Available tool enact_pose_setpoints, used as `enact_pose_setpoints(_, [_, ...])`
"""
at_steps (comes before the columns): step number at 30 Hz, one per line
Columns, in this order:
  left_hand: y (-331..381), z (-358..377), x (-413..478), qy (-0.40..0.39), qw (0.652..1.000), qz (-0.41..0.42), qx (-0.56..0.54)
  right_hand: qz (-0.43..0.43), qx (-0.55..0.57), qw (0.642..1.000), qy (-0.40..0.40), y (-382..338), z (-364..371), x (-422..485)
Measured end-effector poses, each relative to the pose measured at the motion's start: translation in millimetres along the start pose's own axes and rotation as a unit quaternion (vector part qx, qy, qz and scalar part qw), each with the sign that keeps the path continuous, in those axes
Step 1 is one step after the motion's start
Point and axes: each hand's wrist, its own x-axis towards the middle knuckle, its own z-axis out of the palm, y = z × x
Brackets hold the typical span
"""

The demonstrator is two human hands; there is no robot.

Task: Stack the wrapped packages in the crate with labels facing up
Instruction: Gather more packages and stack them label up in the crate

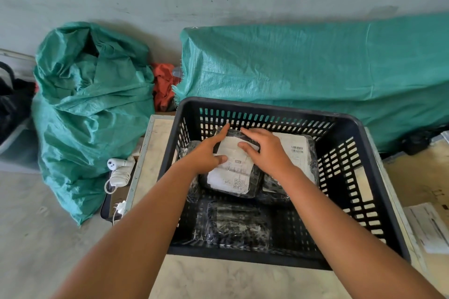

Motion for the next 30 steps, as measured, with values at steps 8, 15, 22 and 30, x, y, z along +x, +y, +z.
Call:
enact_pose_setpoints(8, [-9.9, -2.0, 7.7, 0.004, 1.0, 0.001, 0.022, 0.008, -0.265, 0.964, 0.027, -5.0, 14.2, -20.1])
enact_pose_setpoints(15, [-8.7, -4.0, 14.4, 0.005, 0.998, -0.022, 0.065, 0.023, -0.261, 0.963, -0.066, -1.5, 6.3, 3.9])
enact_pose_setpoints(22, [-3.3, 21.8, 17.6, 0.079, 0.958, -0.091, 0.261, 0.019, -0.284, 0.947, -0.145, 3.4, 22.9, 32.2])
enact_pose_setpoints(30, [-10.3, 58.2, 14.4, 0.026, 0.953, -0.168, 0.25, 0.019, -0.309, 0.936, -0.169, -0.9, 44.1, 36.7])
